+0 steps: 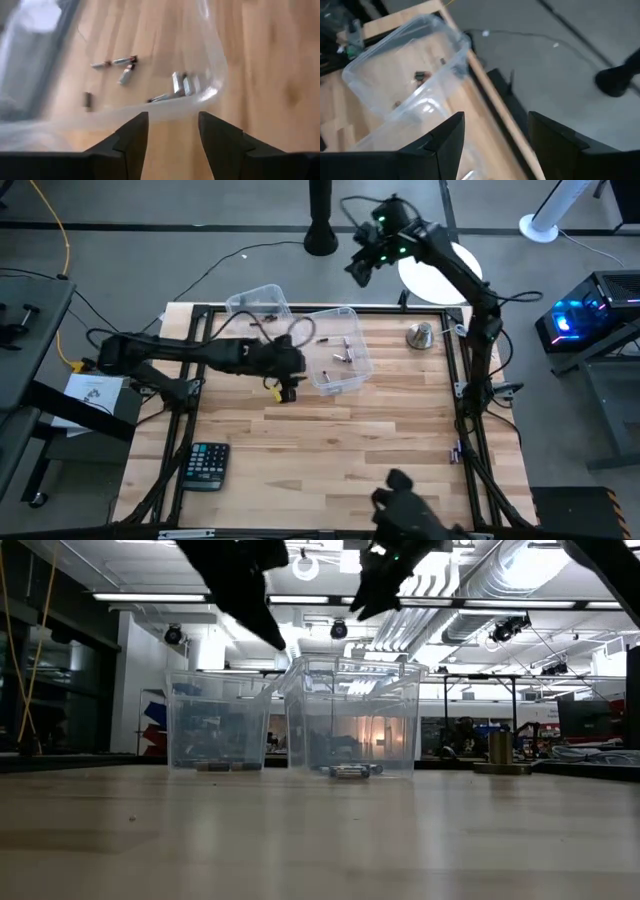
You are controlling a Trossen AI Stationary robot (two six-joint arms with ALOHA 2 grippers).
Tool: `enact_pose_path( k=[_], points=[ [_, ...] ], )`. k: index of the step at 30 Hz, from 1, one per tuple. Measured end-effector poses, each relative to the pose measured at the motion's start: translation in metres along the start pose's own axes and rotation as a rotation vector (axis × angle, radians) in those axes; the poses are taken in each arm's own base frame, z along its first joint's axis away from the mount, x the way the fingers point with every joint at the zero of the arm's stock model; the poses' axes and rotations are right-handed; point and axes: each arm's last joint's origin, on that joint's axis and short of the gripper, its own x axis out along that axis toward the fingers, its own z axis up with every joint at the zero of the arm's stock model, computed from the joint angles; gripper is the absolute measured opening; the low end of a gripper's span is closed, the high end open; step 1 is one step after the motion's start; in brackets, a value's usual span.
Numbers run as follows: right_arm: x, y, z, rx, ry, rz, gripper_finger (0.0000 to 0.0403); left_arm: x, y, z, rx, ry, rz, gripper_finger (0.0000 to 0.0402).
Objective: Sort batteries
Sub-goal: Put black battery into the left transparent bin
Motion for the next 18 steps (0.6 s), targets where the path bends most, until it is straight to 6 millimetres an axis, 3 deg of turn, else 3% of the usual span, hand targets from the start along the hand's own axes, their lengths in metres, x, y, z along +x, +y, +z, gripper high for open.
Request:
enact_pose_path(
  k=[5, 12, 14, 18],
  points=[
    [-0.029, -0.009, 0.001, 0.019, -0.047, -0.049, 0.0210, -0.001, -0.002, 0.019, 0.288, 0.135, 0.032, 0.0167],
    [-0.038, -0.016, -0.004, 0.039, -0.021, -0.058, 0.0210, -0.007, -0.006, 0.028, 0.615, 0.136, 0.010, 0.0176],
    [-0.038, -0.016, -0.006, 0.041, -0.008, -0.056, 0.0210, -0.006, -0.006, 0.029, 0.543, 0.141, 0.032, 0.0177],
    [-0.038, -0.016, -0.007, 0.045, 0.004, -0.057, 0.0210, -0.023, 0.004, 0.049, 0.013, 0.052, 0.048, 0.0177]
  ],
)
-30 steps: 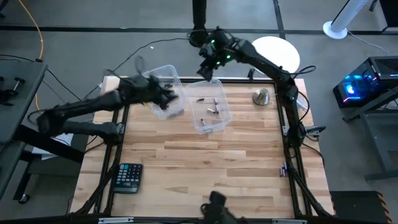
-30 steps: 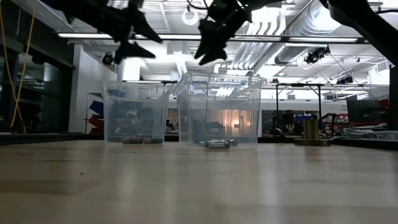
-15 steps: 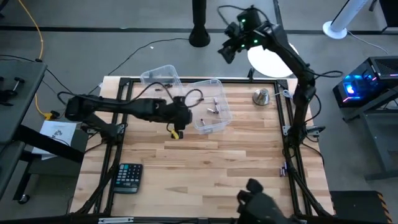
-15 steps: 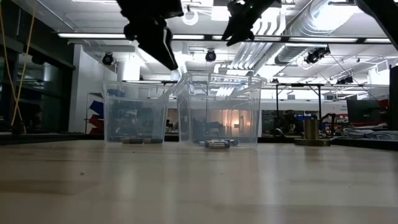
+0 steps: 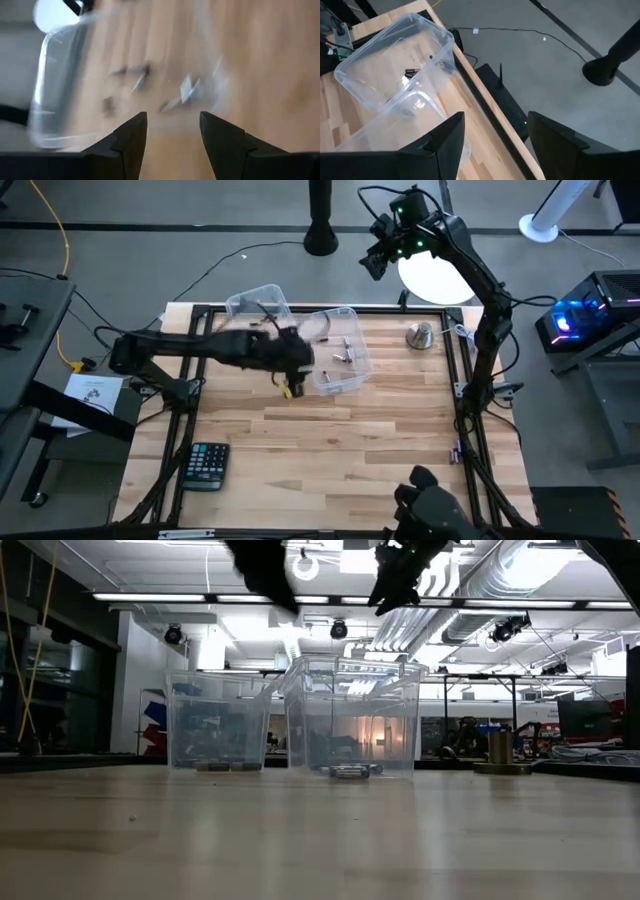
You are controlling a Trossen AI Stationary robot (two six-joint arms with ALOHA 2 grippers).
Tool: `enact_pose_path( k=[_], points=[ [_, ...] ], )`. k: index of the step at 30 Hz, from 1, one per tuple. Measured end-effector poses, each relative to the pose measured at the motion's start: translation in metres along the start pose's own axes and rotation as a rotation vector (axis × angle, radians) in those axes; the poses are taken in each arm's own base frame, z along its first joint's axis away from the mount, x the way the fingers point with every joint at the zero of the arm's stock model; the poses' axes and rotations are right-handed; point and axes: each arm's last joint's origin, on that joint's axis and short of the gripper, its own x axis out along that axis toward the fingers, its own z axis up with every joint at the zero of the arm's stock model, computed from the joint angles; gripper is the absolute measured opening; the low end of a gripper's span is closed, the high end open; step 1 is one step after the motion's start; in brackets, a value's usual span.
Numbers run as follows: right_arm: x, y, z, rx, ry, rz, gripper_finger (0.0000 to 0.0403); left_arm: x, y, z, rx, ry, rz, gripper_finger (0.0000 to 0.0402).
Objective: Sort batteries
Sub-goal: Put black battery into the left transparent bin
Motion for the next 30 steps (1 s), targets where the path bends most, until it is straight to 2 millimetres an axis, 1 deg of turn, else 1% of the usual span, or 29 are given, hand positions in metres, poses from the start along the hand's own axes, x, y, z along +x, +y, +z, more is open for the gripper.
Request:
enact_pose_path(
  k=[2, 4, 5, 7, 10, 13, 16, 18, 20, 22, 26, 30],
  points=[
    [-0.001, -0.003, 0.000, 0.002, -0.001, -0.009, 0.0210, -0.020, 0.012, 0.015, -0.291, -0.114, -0.067, 0.0177],
    [-0.002, -0.007, 0.000, 0.013, -0.012, -0.019, 0.0210, -0.032, 0.022, 0.019, -0.569, -0.158, -0.103, 0.0177],
    [-0.002, -0.010, 0.000, 0.022, -0.020, -0.031, 0.0210, -0.033, 0.026, 0.017, -0.684, -0.146, -0.109, 0.0177],
    [-0.003, -0.015, 0.001, 0.052, -0.034, -0.067, 0.0210, -0.027, 0.029, 0.012, -0.897, -0.084, -0.111, 0.0177],
    [-0.006, -0.025, 0.001, 0.102, -0.050, -0.102, 0.0210, -0.018, 0.026, 0.013, -1.086, -0.013, -0.211, 0.0177],
    [-0.008, -0.032, 0.000, 0.120, -0.059, -0.118, 0.0210, -0.009, 0.020, 0.013, -1.146, 0.045, -0.235, 0.0177],
    [-0.009, -0.037, -0.001, 0.132, -0.061, -0.128, 0.0210, 0.006, 0.016, 0.004, -1.165, 0.146, -0.155, 0.0177],
    [-0.010, -0.039, -0.002, 0.142, -0.054, -0.133, 0.0210, 0.010, 0.015, -0.001, -1.177, 0.188, -0.090, 0.0177],
    [-0.011, -0.041, -0.002, 0.145, -0.055, -0.137, 0.0210, 0.011, 0.016, -0.004, -1.193, 0.205, -0.021, 0.0177],
    [-0.011, -0.041, -0.002, 0.145, -0.057, -0.138, 0.0210, 0.017, 0.017, -0.005, -1.216, 0.197, 0.029, 0.0177],
    [-0.011, -0.041, -0.001, 0.133, -0.070, -0.139, 0.0210, 0.033, 0.023, -0.005, -1.254, 0.196, 0.058, 0.0177],
    [-0.011, -0.041, 0.000, 0.132, -0.076, -0.136, 0.0210, 0.054, 0.028, -0.004, -1.288, 0.202, 0.053, 0.0177]
  ],
)
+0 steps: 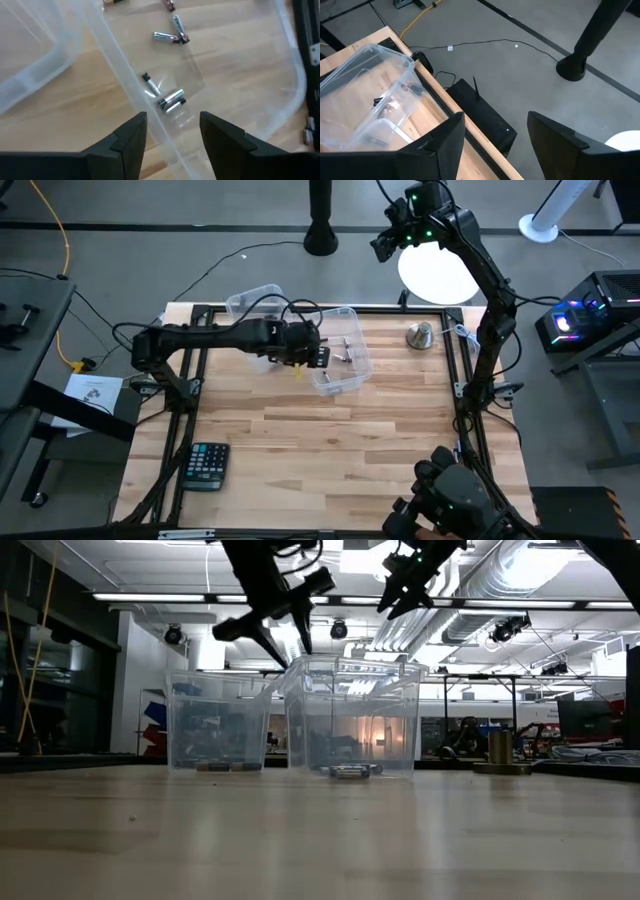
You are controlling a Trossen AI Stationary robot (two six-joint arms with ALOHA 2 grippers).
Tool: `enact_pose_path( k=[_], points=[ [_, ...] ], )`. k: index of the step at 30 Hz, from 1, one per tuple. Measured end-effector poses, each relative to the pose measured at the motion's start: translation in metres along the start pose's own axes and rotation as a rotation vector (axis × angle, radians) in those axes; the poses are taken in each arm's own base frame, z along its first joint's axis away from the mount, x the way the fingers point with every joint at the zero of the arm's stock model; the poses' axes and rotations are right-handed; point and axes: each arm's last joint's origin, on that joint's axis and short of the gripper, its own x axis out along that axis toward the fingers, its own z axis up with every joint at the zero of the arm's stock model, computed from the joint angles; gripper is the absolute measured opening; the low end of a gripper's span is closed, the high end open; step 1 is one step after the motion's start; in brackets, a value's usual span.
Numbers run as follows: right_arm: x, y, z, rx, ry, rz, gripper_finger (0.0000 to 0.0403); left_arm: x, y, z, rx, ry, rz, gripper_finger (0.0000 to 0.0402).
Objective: Sort batteries
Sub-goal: Put black battery into the left transparent bin
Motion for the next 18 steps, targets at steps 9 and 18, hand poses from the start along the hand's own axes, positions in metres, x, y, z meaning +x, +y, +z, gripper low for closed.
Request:
enact_pose_path(
  k=[9, 18],
  points=[
    [0.000, 0.000, -0.001, 0.003, 0.015, 0.004, 0.0210, 0.013, 0.002, -0.009, -0.027, 0.083, 0.058, 0.0177],
    [0.000, 0.000, -0.001, 0.003, 0.015, 0.004, 0.0210, 0.023, 0.001, -0.008, -0.067, 0.064, 0.075, 0.0173]
  ],
)
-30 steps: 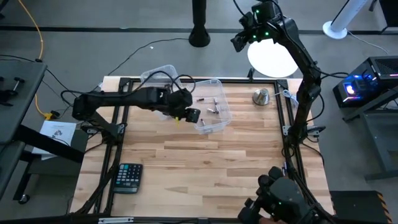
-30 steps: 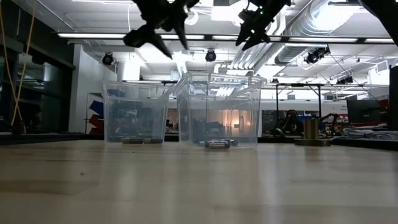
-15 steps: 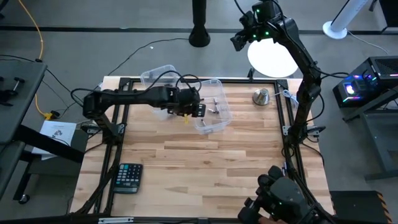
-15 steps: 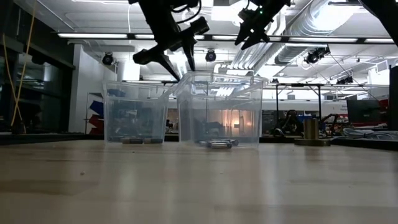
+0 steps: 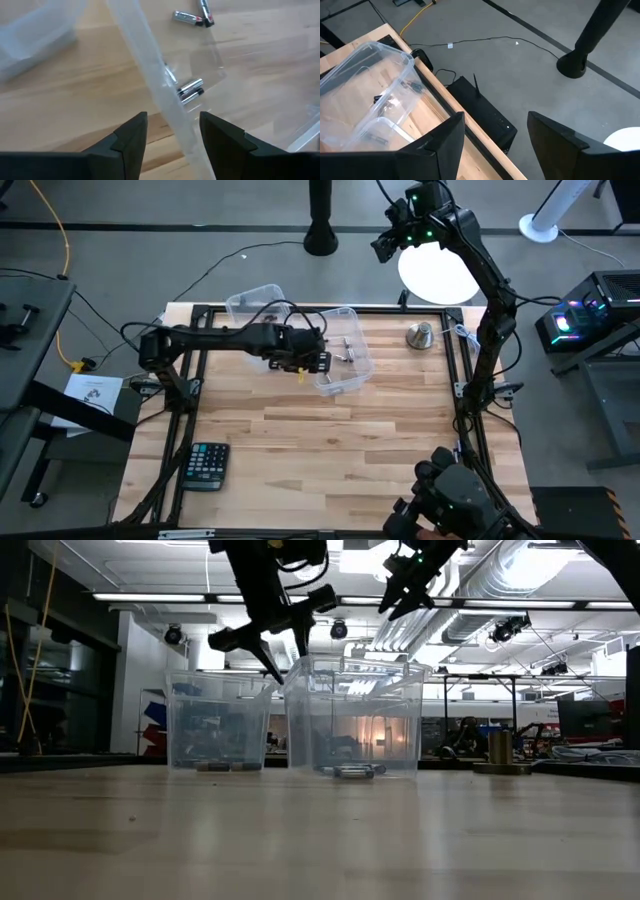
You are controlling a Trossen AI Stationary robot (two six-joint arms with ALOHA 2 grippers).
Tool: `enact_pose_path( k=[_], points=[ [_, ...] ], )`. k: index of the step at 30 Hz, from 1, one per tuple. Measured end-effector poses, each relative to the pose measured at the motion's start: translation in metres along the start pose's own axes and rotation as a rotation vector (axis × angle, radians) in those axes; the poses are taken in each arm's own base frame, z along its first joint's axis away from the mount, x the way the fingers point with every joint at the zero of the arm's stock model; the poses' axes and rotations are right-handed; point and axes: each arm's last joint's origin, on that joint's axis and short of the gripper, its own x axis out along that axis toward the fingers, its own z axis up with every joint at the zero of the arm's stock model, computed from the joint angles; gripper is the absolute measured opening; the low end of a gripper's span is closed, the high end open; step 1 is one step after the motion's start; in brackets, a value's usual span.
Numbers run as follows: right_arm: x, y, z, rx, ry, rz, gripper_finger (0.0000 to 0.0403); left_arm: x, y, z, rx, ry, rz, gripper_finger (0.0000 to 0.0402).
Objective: Sort batteries
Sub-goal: Put black battery into the left transparent bin
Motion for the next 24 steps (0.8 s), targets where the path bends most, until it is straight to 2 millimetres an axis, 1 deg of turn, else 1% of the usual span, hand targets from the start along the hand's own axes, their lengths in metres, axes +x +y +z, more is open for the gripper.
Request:
enact_pose_path(
  k=[2, 4, 6, 8, 9, 10, 11, 14, 18, 21, 24],
  points=[
    [0.000, 0.000, 0.000, 0.000, -0.001, 0.009, 0.0210, 0.006, -0.002, 0.000, 0.018, 0.002, -0.002, 0.0162],
    [0.000, 0.001, 0.000, 0.003, -0.003, 0.035, 0.0210, 0.013, -0.006, -0.003, 0.064, 0.006, -0.019, 0.0138],
    [0.000, 0.002, 0.000, 0.009, -0.005, 0.059, 0.0210, 0.014, -0.009, -0.007, 0.091, 0.007, -0.031, 0.0099],
    [0.000, 0.003, 0.000, 0.011, -0.007, 0.089, 0.0210, 0.012, -0.011, -0.010, 0.112, 0.002, -0.041, 0.0045],
    [0.000, 0.003, 0.000, 0.011, -0.009, 0.105, 0.0210, 0.010, -0.012, -0.011, 0.140, -0.009, -0.051, 0.0026],
    [0.000, 0.003, 0.000, 0.011, -0.010, 0.119, 0.0210, 0.008, -0.013, -0.012, 0.161, -0.014, -0.059, 0.0019],
    [0.000, 0.004, 0.000, 0.011, -0.011, 0.137, 0.0210, 0.006, -0.013, -0.014, 0.166, -0.013, -0.056, 0.0020],
    [-0.001, 0.007, -0.001, 0.016, 0.003, 0.222, 0.0210, -0.007, -0.010, -0.016, 0.197, -0.027, -0.041, 0.0020],
    [-0.001, 0.016, -0.008, 0.025, 0.075, 0.316, 0.0210, -0.026, -0.002, -0.013, 0.223, -0.091, -0.003, 0.0020],
    [0.001, 0.032, -0.012, -0.009, 0.122, 0.356, 0.0210, -0.040, 0.006, -0.011, 0.252, -0.160, 0.044, 0.0020],
    [0.003, 0.055, -0.012, -0.040, 0.134, 0.403, 0.0210, -0.052, 0.013, -0.009, 0.283, -0.246, 0.102, 0.0020]
  ],
)
